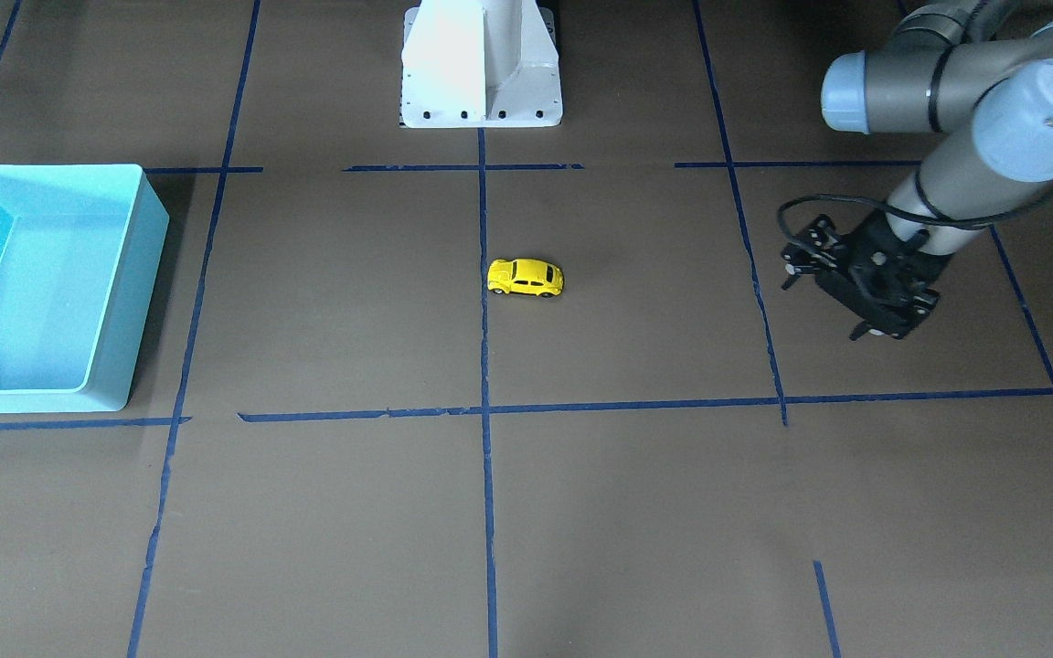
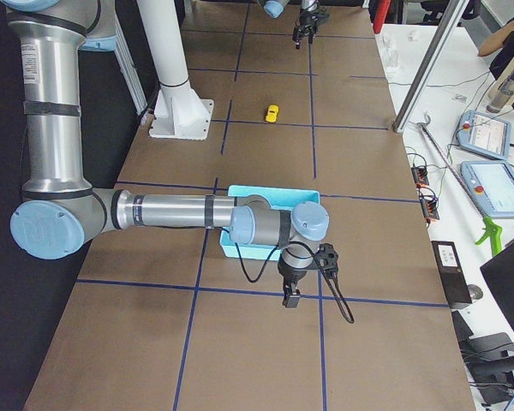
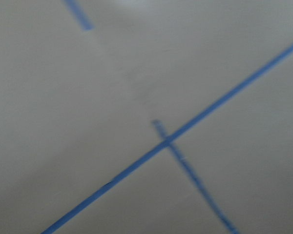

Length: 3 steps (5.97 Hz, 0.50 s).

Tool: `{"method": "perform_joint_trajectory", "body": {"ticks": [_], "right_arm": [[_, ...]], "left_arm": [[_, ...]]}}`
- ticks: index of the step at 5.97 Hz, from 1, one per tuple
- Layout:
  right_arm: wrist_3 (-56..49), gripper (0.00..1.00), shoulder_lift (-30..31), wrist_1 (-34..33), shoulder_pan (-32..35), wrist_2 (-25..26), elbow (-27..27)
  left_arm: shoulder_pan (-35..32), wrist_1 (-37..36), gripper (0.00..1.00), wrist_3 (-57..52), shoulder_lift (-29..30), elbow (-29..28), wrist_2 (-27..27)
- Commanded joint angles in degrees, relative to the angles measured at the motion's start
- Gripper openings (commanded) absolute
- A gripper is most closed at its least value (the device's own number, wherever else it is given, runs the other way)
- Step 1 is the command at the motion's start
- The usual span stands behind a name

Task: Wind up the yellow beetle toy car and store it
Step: 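Move the left gripper down over the yellow beetle toy car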

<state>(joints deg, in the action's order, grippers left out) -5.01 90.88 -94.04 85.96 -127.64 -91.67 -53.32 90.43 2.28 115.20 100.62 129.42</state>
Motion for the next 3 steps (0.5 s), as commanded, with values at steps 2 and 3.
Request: {"method": "perform_joint_trajectory", "body": {"ticks": [2, 3], "right_arm": [[0.0, 1.0, 0.09, 0.0, 0.0, 0.03, 0.0], [0.0, 1.0, 0.09, 0.0, 0.0, 0.03, 0.0]], "left_arm": [[13.03, 0.19, 1.0, 0.0, 10.01, -2.7, -0.13], [15.76, 0.19, 1.0, 0.0, 13.0, -3.85, -0.04]]}}
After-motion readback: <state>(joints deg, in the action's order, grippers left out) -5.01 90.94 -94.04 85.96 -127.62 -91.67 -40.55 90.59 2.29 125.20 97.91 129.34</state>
